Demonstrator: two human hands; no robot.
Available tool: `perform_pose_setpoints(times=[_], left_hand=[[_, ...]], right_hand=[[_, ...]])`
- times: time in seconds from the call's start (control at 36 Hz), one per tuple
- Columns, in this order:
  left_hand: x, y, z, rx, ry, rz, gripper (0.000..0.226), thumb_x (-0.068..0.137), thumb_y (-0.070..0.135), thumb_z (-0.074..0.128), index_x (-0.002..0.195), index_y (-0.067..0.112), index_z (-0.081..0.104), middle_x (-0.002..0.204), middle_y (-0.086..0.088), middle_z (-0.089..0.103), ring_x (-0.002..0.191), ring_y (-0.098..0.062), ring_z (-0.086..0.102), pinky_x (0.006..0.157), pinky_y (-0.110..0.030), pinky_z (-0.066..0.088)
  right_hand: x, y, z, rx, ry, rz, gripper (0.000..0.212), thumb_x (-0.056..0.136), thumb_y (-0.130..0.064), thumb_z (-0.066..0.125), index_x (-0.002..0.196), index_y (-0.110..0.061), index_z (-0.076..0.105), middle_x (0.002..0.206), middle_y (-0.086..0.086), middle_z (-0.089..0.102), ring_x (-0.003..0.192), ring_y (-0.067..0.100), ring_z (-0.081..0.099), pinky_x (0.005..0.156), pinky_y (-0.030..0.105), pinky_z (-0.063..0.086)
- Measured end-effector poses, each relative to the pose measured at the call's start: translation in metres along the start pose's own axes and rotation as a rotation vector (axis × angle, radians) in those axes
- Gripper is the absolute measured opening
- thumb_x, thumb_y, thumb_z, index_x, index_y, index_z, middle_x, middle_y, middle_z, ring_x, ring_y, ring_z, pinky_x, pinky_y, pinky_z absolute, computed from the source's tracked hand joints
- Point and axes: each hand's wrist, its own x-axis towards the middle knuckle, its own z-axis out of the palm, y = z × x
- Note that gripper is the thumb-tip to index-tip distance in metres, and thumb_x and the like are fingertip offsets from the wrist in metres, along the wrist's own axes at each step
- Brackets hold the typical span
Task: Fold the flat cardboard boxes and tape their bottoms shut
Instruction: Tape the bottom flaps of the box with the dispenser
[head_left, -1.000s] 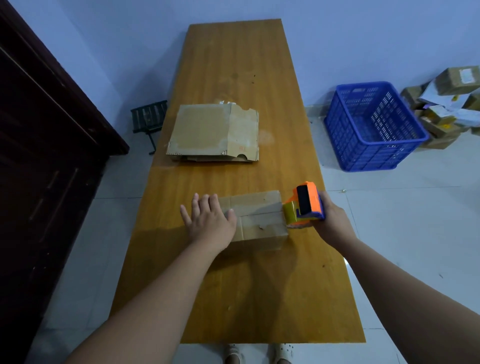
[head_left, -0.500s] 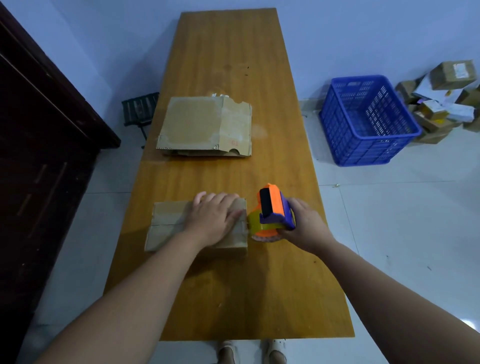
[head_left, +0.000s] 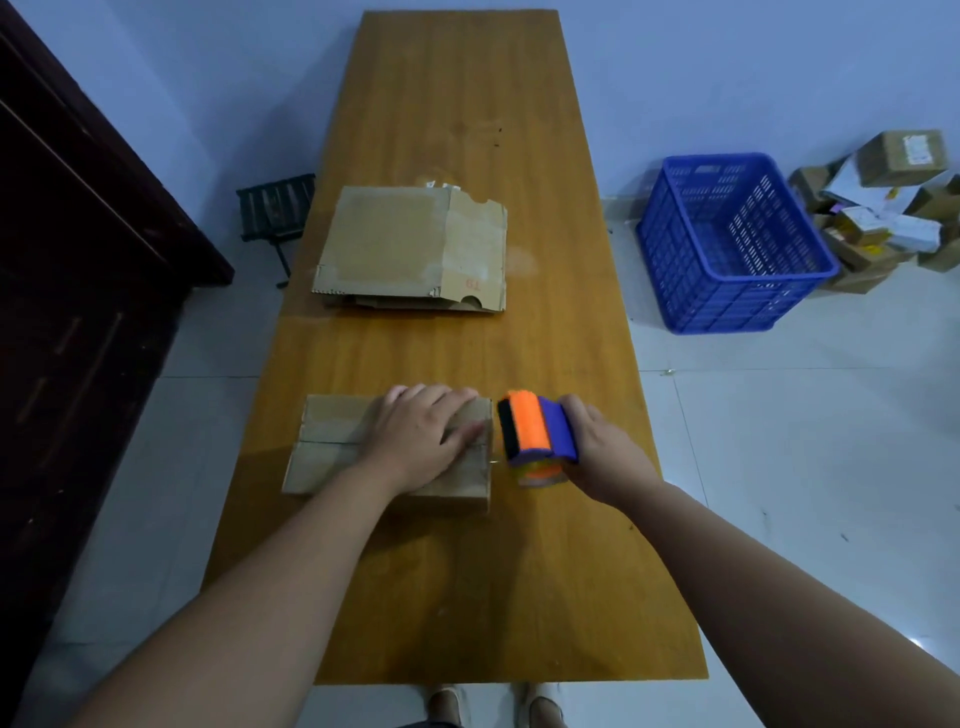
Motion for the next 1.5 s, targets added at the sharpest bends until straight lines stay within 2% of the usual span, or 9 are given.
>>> perform_pose_setpoints(times=[0.19,0.33,0.64,0.81,1.08,1.28,1.36,1.42,1.5], left_hand=[[0.001,-0.002,0.001,0.012,0.012,-0.002,0.056,0.092,0.059,0.025,0.138,0.031,0.039,0.132,0.006,0.050,0.121,-0.014,0.043,0.105,-0.036,0.023],[0.002,0.000,0.003,0.026,0.014,-0.012,0.049,0.096,0.053,0.032,0.140,0.031,0.037,0.134,0.007,0.048,0.124,-0.013,0.041,0.106,-0.034,0.022],[0.001,-0.001,0.001,0.019,0.021,0.000,0.050,0.096,0.055,0.032,0.139,0.031,0.038,0.133,0.007,0.049,0.123,-0.013,0.042,0.106,-0.034,0.022],[0.002,0.000,0.002,0.035,0.026,-0.015,0.051,0.095,0.057,0.032,0.140,0.032,0.037,0.134,0.007,0.049,0.124,-0.013,0.042,0.107,-0.035,0.023],[0.001,0.001,0.001,0.041,0.025,-0.017,0.053,0.095,0.056,0.032,0.141,0.030,0.036,0.135,0.004,0.048,0.124,-0.015,0.042,0.107,-0.035,0.024],[0.000,0.001,0.003,0.038,0.055,-0.037,0.053,0.095,0.056,0.033,0.140,0.029,0.037,0.134,0.003,0.049,0.122,-0.016,0.044,0.106,-0.036,0.025],[0.000,0.002,0.004,0.060,0.060,-0.044,0.053,0.096,0.056,0.031,0.141,0.028,0.036,0.134,0.003,0.049,0.123,-0.016,0.043,0.105,-0.036,0.025],[0.000,0.003,0.005,0.072,0.068,-0.044,0.053,0.096,0.055,0.029,0.140,0.028,0.036,0.134,0.003,0.049,0.122,-0.016,0.043,0.104,-0.036,0.025],[0.001,0.002,0.006,0.078,0.072,-0.048,0.053,0.096,0.055,0.028,0.140,0.027,0.036,0.134,0.003,0.049,0.122,-0.016,0.043,0.105,-0.036,0.025]], right_hand=[[-0.010,0.023,0.005,-0.069,0.034,0.034,0.033,0.088,-0.018,0.064,0.113,-0.015,0.043,0.101,-0.003,0.050,0.075,0.006,0.049,0.060,0.017,0.039],[-0.014,0.026,0.002,-0.114,0.107,-0.008,0.048,0.084,-0.017,0.069,0.125,-0.014,0.045,0.110,-0.002,0.052,0.095,0.014,0.052,0.075,0.025,0.044],[-0.025,0.031,-0.005,-0.115,0.094,0.033,0.033,0.082,-0.025,0.070,0.101,-0.019,0.043,0.091,-0.006,0.052,0.079,0.010,0.053,0.064,0.025,0.047],[-0.016,0.023,0.007,-0.257,0.013,0.090,0.055,0.080,-0.049,0.068,0.114,-0.017,0.038,0.103,-0.001,0.046,0.096,0.016,0.047,0.073,0.031,0.047],[-0.002,0.006,-0.007,-0.634,-0.043,0.051,0.050,0.091,-0.033,0.057,0.131,-0.024,0.028,0.116,0.004,0.050,0.103,0.020,0.049,0.087,0.030,0.040],[0.001,-0.013,-0.031,-0.892,-0.139,0.000,0.090,0.091,-0.049,0.053,0.147,-0.035,-0.017,0.123,0.011,0.051,0.116,0.029,0.048,0.107,0.047,0.021],[0.002,-0.027,-0.047,-0.825,-0.240,0.021,0.098,0.075,-0.080,0.046,0.148,-0.037,-0.002,0.124,0.010,0.051,0.119,0.029,0.048,0.111,0.051,0.014],[0.005,-0.040,-0.054,-0.697,-0.312,0.064,0.093,0.067,-0.090,0.037,0.141,-0.036,0.023,0.115,0.003,0.057,0.108,0.023,0.054,0.106,0.049,0.025],[0.013,-0.059,-0.056,-0.556,-0.351,0.120,0.077,0.074,-0.087,0.029,0.123,-0.030,0.045,0.096,-0.003,0.060,0.086,0.016,0.057,0.073,0.031,0.046]])
